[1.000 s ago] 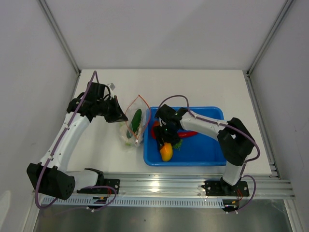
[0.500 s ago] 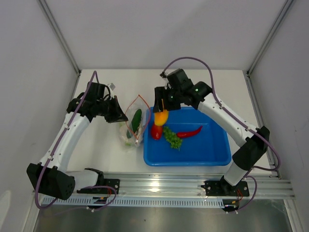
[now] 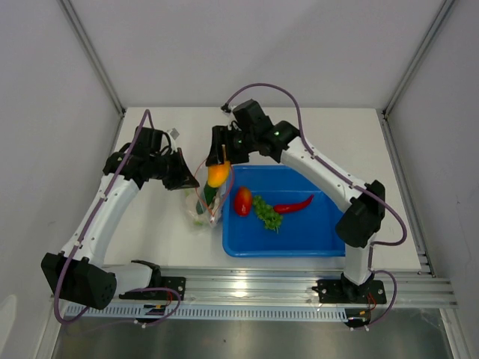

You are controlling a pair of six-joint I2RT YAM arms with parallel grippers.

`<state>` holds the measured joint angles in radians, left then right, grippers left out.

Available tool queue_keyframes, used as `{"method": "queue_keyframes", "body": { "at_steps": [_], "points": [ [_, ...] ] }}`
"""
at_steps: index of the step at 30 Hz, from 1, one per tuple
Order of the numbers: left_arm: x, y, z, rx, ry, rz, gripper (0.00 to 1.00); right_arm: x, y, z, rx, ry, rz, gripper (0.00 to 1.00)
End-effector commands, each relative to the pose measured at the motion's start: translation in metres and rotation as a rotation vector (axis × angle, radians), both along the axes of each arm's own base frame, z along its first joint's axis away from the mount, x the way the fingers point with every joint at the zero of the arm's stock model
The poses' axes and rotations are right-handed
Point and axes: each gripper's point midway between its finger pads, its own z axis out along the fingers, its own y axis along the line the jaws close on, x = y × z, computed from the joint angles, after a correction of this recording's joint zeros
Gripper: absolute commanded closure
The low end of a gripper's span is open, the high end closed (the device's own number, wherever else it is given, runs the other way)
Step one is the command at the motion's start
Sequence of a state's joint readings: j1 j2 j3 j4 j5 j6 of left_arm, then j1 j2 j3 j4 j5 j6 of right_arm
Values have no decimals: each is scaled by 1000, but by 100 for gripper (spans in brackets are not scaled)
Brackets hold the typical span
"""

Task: Place the food in the zip-top bag and seal the zipper
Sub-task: Place the fake fruit in the zipper food storage bag.

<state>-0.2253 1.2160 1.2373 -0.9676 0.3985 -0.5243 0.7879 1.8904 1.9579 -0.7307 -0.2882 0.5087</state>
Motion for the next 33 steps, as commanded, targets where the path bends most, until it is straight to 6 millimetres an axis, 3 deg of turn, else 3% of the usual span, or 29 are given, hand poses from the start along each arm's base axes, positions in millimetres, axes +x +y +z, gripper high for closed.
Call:
{"method": "queue_keyframes", "body": {
  "at_steps": [1,7,15,20,26,33],
  "points": [
    [5,-5,30,-48,-78,0,100,-11,12,18,32,-32,36,96],
    [5,-6,29,-50,-70,1,100,-17,11,6,-2,-20,59,78],
    [5,-5,28,-45,-61,8,99,-24,13,-14,-53,17,98,47],
    [3,-4,25,-42,-55,13,100,-24,15,-15,-63,10,112,27],
    [3,-4,25,-45,-55,17,99,-22,10,-11,-90,-30,103,14],
    [3,-3,21,-36,-47,16,99,-13,-6,3,-122,-108,36,12]
  ]
}}
